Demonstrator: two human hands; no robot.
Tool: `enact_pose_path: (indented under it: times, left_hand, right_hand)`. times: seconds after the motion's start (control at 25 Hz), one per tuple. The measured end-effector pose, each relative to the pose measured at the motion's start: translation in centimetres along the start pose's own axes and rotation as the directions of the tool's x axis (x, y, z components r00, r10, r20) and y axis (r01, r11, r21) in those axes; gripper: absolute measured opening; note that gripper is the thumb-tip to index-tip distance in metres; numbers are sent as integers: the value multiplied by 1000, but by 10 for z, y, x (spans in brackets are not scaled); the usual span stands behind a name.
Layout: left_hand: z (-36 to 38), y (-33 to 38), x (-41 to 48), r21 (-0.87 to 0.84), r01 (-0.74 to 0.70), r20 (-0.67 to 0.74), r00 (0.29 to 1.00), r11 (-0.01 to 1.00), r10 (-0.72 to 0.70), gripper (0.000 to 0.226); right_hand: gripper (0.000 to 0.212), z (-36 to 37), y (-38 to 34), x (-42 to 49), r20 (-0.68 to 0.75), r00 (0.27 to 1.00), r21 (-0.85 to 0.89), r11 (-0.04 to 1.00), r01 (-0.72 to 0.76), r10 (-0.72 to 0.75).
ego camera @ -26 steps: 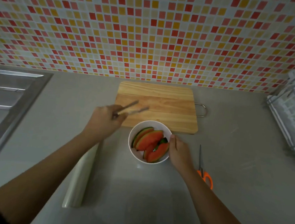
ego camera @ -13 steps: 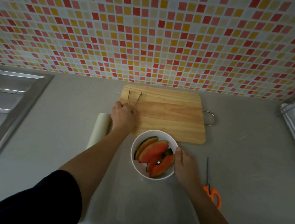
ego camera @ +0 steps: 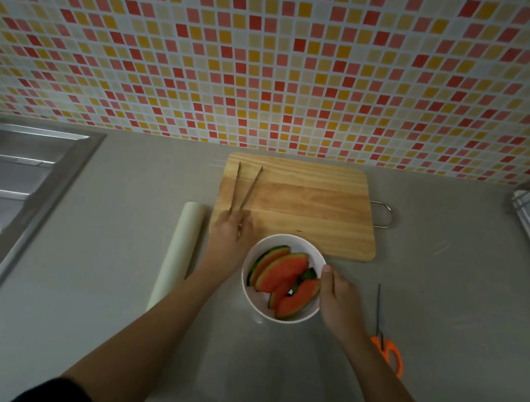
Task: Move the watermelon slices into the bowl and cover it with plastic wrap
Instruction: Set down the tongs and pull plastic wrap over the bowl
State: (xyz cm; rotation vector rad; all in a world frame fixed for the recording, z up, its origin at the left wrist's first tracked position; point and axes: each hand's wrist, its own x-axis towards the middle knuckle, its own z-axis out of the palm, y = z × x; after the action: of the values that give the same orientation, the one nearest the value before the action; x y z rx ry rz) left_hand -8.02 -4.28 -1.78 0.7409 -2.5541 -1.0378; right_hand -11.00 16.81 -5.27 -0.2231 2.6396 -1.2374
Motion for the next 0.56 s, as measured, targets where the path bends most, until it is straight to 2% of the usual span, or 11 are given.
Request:
enact_pose_path:
  times: [0.16, 0.56]
  left_hand:
    - [-2, 3, -40, 45, 40, 247, 968, 998, -50, 37]
    - [-17, -4, -94, -53, 93, 274, 959, 994, -75, 35]
  right_hand:
    - [38, -2, -8, 0, 11, 1000, -10, 1000, -21, 22]
    - [41, -7, 6, -57, -33, 999, -84, 996, -9, 6]
